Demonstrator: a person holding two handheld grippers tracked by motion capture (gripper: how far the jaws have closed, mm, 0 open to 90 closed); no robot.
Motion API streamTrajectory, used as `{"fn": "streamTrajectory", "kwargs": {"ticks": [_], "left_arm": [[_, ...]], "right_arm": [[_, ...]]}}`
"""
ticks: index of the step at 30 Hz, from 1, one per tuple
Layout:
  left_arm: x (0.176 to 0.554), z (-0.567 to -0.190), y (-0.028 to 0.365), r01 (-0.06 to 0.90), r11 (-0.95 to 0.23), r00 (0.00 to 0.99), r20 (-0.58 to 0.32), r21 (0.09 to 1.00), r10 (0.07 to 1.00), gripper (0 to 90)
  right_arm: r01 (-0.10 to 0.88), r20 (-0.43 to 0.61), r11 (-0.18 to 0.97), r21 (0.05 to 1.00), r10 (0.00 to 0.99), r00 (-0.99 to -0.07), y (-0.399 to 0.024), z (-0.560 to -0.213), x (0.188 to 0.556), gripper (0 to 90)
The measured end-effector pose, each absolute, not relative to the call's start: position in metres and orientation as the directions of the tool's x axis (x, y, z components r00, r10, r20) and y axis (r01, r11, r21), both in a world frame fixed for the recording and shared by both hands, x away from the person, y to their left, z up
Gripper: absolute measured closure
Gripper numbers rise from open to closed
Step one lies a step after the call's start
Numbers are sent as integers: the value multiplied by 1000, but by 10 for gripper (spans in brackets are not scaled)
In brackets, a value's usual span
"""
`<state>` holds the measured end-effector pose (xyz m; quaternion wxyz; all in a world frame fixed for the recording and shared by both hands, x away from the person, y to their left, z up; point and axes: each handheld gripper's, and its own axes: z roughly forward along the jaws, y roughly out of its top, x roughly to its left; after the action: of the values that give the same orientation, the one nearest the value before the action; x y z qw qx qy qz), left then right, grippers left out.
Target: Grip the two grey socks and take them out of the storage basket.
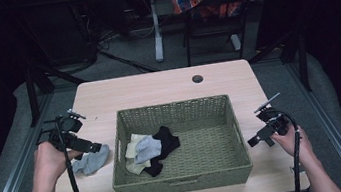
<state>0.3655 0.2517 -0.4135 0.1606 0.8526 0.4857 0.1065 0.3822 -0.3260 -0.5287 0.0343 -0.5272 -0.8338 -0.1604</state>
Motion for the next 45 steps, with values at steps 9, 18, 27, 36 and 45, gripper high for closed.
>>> {"fn": "streamTrajectory", "kwargs": {"ticks": [9, 18, 27, 36, 45], "left_arm": [[366, -400, 217, 735, -550, 584, 40, 397, 811, 4], [371, -401, 181, 686, -617, 657, 36, 384, 753, 4], [378, -410, 153, 653, -663, 703, 34, 365, 710, 3], [384, -420, 131, 626, -702, 744, 10, 340, 668, 3], [385, -434, 119, 605, -722, 765, 5, 334, 644, 7]], "right_arm": [[895, 217, 374, 243, 878, -426, -327, -530, 380, 8], [895, 216, 375, 243, 878, -427, -327, -529, 380, 8], [894, 219, 375, 244, 877, -428, -327, -530, 380, 8], [898, 217, 367, 245, 882, -419, -327, -530, 380, 8], [892, 213, 387, 233, 875, -435, -328, -529, 380, 8]]}}
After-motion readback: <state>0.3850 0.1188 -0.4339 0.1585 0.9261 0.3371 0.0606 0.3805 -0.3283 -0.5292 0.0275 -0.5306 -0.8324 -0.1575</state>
